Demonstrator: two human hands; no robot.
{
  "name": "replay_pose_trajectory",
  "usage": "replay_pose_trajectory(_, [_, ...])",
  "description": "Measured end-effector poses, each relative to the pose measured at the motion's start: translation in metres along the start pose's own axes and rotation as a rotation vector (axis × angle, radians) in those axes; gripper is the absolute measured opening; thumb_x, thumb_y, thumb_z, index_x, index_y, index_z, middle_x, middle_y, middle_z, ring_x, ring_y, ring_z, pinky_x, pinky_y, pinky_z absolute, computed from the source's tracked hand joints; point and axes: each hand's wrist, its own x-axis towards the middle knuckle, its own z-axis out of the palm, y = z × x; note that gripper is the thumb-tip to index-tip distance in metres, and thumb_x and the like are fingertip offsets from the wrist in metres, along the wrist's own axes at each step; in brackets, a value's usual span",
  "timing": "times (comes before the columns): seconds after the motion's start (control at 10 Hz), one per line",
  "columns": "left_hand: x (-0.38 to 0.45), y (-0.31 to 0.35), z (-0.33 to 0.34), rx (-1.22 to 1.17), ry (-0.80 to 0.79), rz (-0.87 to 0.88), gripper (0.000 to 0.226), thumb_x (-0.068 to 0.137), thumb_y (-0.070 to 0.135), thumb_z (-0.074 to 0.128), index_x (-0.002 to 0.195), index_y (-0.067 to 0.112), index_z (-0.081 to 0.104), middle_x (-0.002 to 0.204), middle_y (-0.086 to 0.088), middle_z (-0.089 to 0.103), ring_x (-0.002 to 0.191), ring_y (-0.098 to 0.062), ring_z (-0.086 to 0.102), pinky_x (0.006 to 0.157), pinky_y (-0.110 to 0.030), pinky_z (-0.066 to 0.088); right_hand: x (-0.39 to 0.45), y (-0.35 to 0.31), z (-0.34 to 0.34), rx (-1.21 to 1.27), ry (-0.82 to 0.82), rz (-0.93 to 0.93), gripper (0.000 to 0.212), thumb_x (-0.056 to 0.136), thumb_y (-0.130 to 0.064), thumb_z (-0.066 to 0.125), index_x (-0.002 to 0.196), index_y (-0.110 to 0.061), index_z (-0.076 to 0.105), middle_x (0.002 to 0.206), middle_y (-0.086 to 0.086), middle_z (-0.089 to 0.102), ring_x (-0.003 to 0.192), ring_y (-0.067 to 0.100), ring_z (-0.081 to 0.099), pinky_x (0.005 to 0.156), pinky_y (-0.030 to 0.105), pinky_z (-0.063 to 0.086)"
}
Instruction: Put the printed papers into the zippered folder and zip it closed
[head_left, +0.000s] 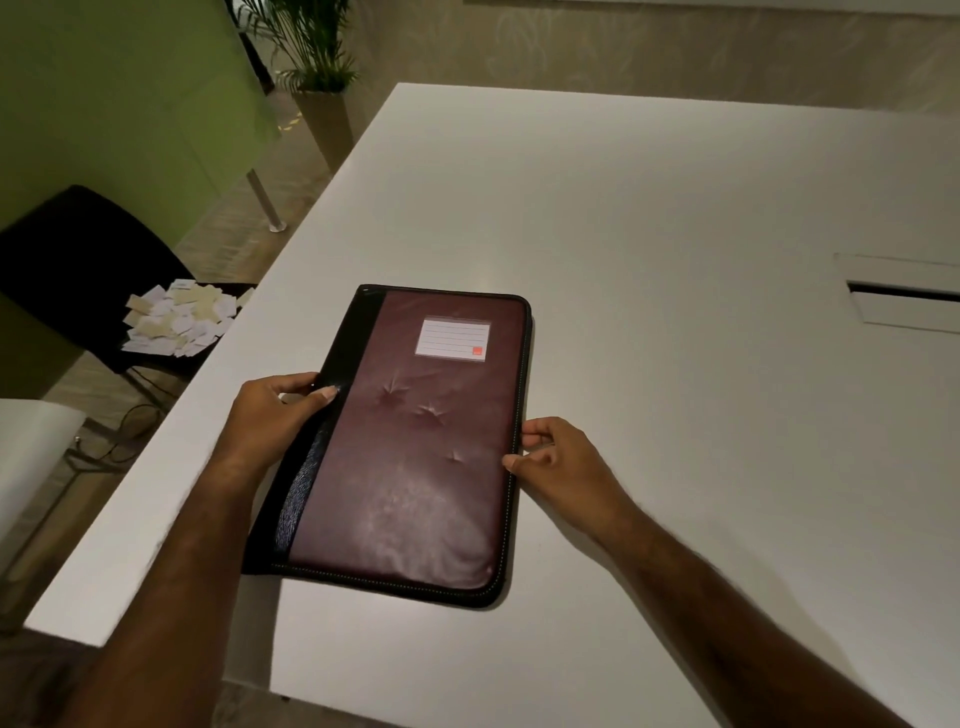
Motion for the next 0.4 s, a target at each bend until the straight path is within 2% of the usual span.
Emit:
replay_pose_trajectory(0.1, [0.002, -0.002, 0.0, -0.001, -0.002, -0.008, 0.046, 0.083, 0.029, 0.086, 0.124, 0.012, 0.075, 0.101, -0.006, 0.079, 0.092, -0.021, 0.076, 0.095, -0.044, 0.06, 0.001, 0.0, 0.0, -0.016, -0.005, -0.007, 0.029, 0.095, -0.011, 0.077, 0.115, -0.019, 0.058, 0.1, -0.01, 0.064, 0.079, 0.0, 0.065, 0.06, 0.002, 0.047])
replay_pose_trajectory(0.2, [0.0, 0.001, -0.001, 0.091, -0.001, 0.016, 0.049, 0.085, 0.036, 0.083, 0.128, 0.015, 0.072, 0.112, -0.005, 0.076, 0.099, -0.02, 0.073, 0.093, -0.04, 0.059, 0.003, 0.001, -0.001, -0.033, -0.015, -0.012, 0.028, 0.094, -0.012, 0.078, 0.112, -0.02, 0.059, 0.096, -0.008, 0.064, 0.071, -0.014, 0.065, 0.06, 0.002, 0.048])
replay_pose_trajectory(0.3, [-0.002, 0.002, 0.003, 0.233, 0.034, 0.048, 0.05, 0.091, 0.043, 0.076, 0.132, 0.016, 0.069, 0.13, -0.007, 0.07, 0.113, -0.028, 0.067, 0.096, -0.043, 0.056, 0.003, 0.003, -0.004, -0.064, -0.018, -0.018, 0.031, 0.093, -0.018, 0.08, 0.12, -0.015, 0.064, 0.102, 0.0, 0.064, 0.082, -0.001, 0.066, 0.071, 0.012, 0.05])
replay_pose_trajectory(0.4, [-0.008, 0.014, 0.014, 0.422, 0.184, 0.077, 0.049, 0.092, 0.046, 0.072, 0.132, 0.018, 0.066, 0.138, -0.01, 0.063, 0.12, -0.034, 0.062, 0.103, -0.054, 0.048, 0.001, 0.004, -0.012, -0.107, -0.02, 0.002, 0.043, 0.094, -0.029, 0.08, 0.132, -0.016, 0.064, 0.118, 0.001, 0.065, 0.107, 0.012, 0.066, 0.082, 0.016, 0.05])
